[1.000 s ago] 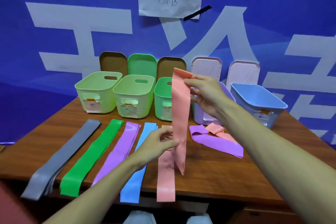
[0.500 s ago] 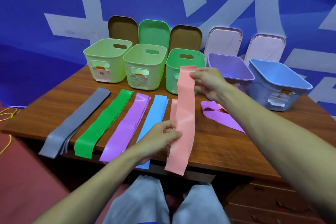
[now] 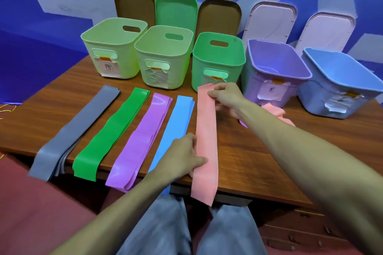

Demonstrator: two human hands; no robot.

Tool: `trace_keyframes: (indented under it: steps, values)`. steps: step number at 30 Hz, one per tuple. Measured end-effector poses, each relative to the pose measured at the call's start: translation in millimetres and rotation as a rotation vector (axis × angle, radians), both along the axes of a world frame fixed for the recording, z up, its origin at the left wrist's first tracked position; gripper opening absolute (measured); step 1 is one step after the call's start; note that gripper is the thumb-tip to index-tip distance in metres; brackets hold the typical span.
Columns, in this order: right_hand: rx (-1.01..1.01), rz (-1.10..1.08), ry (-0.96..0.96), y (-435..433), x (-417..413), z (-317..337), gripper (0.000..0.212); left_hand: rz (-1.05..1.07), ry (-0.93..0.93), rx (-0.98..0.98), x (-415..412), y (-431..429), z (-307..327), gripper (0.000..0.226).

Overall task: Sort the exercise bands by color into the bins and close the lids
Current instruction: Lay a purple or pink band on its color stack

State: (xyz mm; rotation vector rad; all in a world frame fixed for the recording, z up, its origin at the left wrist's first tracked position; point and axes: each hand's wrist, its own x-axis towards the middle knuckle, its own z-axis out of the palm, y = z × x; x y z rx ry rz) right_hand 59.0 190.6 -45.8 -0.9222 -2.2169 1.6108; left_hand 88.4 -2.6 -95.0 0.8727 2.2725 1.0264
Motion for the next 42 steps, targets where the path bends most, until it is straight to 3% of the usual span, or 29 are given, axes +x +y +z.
trace_keyframes:
  steps: [7,12,15,21,24,29,35,42]
  values:
    - [0.118,-0.052,-0.096,13.1,-14.2,-29.1,0.005,-0.087,0.312,-0.254,-15.6,11.5,6.0,0.052]
    - [0.199,-0.073,-0.13,19.4,-13.0,-38.9,0.007,0.056,0.462,-0.163,-29.2,16.7,6.1,0.028]
    - [0.266,-0.064,-0.144,22.7,-11.7,-44.7,0.011,-0.036,0.549,-0.066,-39.5,20.6,2.8,0.031]
    - [0.435,-0.026,-0.206,27.1,-7.7,-53.6,0.007,-0.301,0.522,-0.128,-41.9,32.7,-6.4,0.049]
    - [0.568,0.042,-0.231,24.1,-7.1,-53.8,0.025,-0.293,0.52,-0.16,-43.4,37.0,-5.0,0.049]
    - [0.637,0.02,-0.181,37.3,12.8,-49.4,0.013,-0.272,0.591,-0.23,-41.2,48.2,3.7,0.04]
    - [0.712,-0.021,-0.12,68.6,69.6,-40.4,0.013,-0.272,0.726,-0.283,-35.7,67.8,9.8,0.038]
    - [0.728,-0.102,-0.142,90.8,120.6,-35.9,0.023,-0.316,0.812,-0.545,-29.3,96.2,23.3,0.044]
